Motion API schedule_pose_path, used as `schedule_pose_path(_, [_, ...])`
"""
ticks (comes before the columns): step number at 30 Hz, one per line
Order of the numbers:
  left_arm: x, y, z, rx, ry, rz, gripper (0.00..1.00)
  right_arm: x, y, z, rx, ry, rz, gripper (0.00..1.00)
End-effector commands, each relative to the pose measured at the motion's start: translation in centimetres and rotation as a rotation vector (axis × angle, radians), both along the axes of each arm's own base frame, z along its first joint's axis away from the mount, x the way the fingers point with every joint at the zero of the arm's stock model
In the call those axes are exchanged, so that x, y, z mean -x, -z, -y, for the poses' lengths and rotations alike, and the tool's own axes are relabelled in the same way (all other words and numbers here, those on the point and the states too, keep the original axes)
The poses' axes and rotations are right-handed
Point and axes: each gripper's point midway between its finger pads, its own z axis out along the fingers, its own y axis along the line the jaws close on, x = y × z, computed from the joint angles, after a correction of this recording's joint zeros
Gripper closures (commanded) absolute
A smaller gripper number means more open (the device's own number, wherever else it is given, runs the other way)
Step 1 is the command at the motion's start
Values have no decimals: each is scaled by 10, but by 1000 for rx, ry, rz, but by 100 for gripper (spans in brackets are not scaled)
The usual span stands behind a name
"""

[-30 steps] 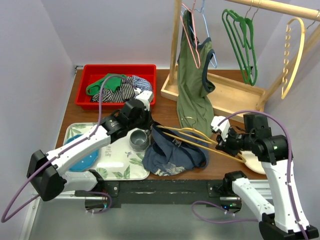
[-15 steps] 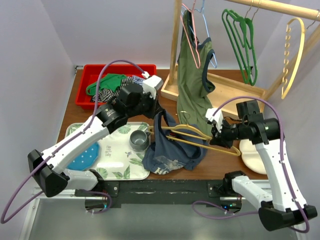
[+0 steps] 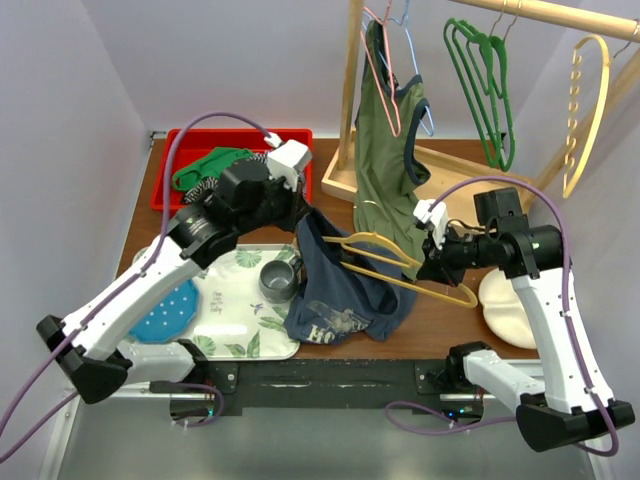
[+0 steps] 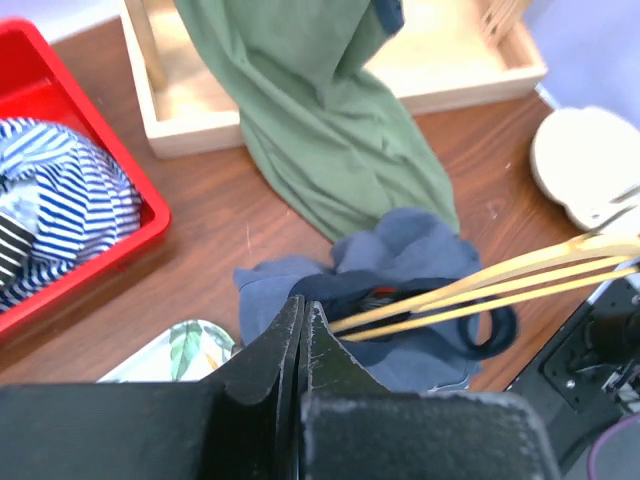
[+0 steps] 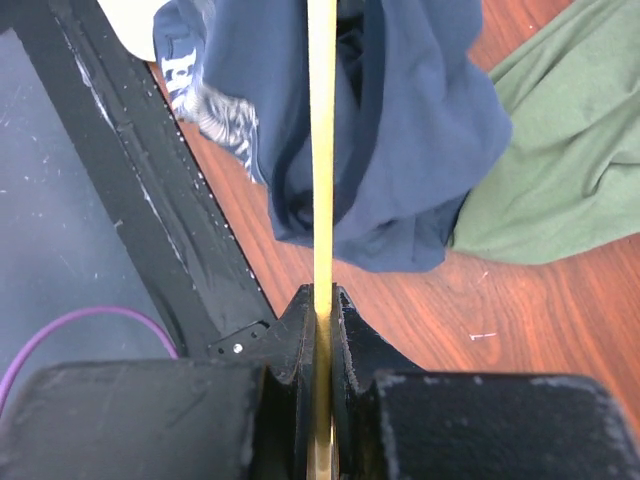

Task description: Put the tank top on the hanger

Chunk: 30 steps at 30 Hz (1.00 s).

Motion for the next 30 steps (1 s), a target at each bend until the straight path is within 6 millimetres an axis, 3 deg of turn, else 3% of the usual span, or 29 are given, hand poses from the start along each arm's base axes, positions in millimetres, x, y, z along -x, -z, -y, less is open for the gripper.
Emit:
schedule_pose_path(1, [9,-52,-4,105,27,93,100,8,-22,-18,-112,-64,18,100])
schedule_pose_path(7, [25,-47,18,109,187,62,100,11,-43,-32,-202,-141,37,100])
schedule_pose_path(10, [30,-42,21,99,230,50,90,9,-51,-37,-231,-156,46,100])
schedule_pose_path(13, [32,-47,17,81,239,74,70,5,-54,-41,-253,-162,57,100])
schedule_pose_path(14, [31,-49,14,69,229,86,57,5,-54,-42,-260,-156,53,100])
schedule_pose_path(16, [29,-59,0,18,206,154,40,4,-52,-42,-264,-156,54,100])
schedule_pose_path(17, [29,-62,-5,-6,206,187,25,5,-51,-42,-265,-155,59,100])
schedule_pose_path(18, [32,-72,-16,-22,192,239,19,5,-50,-41,-259,-153,64,100])
schedule_pose_path(20, [34,-70,-27,-98,226,337,4,7,-47,-39,-244,-164,85,100])
schedule_pose_path(21, [45,-78,-34,-93,256,393,0,6,-44,-37,-227,-172,97,100])
schedule_pose_path(22, [48,-65,-32,-148,323,444,0,13,-42,-35,-218,-192,85,100])
schedule_pose_path(24, [71,-63,-28,-142,469,520,0,16,-34,-33,-186,-265,108,100])
schedule_pose_path(25, [77,-48,-26,-183,542,553,0,23,-28,-30,-172,-288,77,100])
schedule_pose_path(27, [92,-40,-21,-177,648,588,0,23,-18,-28,-142,-355,85,100])
schedule_pose_path(30, [98,-17,-11,-196,756,561,0,24,-9,-27,-132,-413,70,100])
